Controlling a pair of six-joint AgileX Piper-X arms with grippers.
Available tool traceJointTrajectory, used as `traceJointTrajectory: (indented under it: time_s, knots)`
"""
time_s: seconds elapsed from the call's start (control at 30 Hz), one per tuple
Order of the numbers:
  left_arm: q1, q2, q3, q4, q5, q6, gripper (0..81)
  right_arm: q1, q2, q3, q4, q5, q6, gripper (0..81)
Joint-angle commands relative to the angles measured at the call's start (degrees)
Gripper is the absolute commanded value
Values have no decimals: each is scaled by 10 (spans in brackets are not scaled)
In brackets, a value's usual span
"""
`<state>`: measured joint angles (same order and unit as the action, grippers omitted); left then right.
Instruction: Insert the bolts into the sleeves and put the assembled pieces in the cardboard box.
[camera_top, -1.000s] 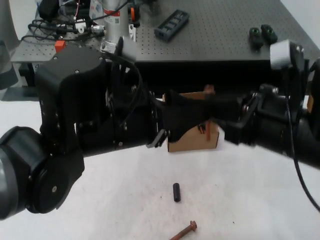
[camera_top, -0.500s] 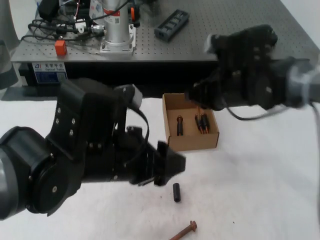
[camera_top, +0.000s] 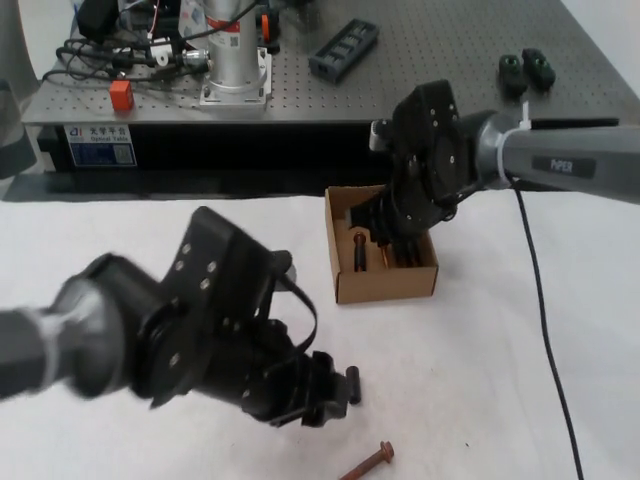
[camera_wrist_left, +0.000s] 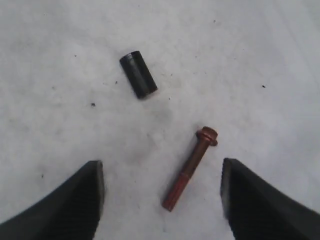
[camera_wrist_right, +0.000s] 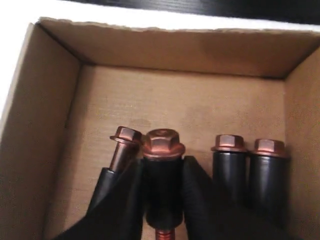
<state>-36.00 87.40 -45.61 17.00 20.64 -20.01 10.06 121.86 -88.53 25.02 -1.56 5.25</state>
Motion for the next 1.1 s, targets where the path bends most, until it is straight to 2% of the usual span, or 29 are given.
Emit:
traceJointTrajectory:
  time_s: [0.0,0.07,0.17,0.27,0.37,0.47,0.6,0.83,0.9,1.07]
  knots:
    - [-2,45,-62,22,-8,12,482,0,-5,-7,-5,3,-5,339]
    - [-5,69,-97,34,-8,13,482,-6,-16,-11,-2,-10,-5,400]
    - [-15,113,-155,74,-12,23,482,-15,-52,-7,1,-12,-2,352]
    - [-32,157,-221,146,-49,49,482,-25,-103,9,0,-12,-1,300]
    - [-46,202,-273,206,-100,66,482,-34,-163,35,4,-12,1,305]
    - [-48,245,-314,222,-102,65,468,-40,-220,73,9,-12,3,303]
    - [-48,285,-362,245,-100,59,404,-47,-281,124,34,-12,3,303]
    - [-48,324,-392,296,-102,59,400,-51,-344,183,55,-12,16,303]
    - [-48,329,-392,312,-102,59,358,-51,-357,192,58,-12,16,303]
    - [-48,334,-392,335,-84,69,96,-52,-388,199,72,-12,16,303]
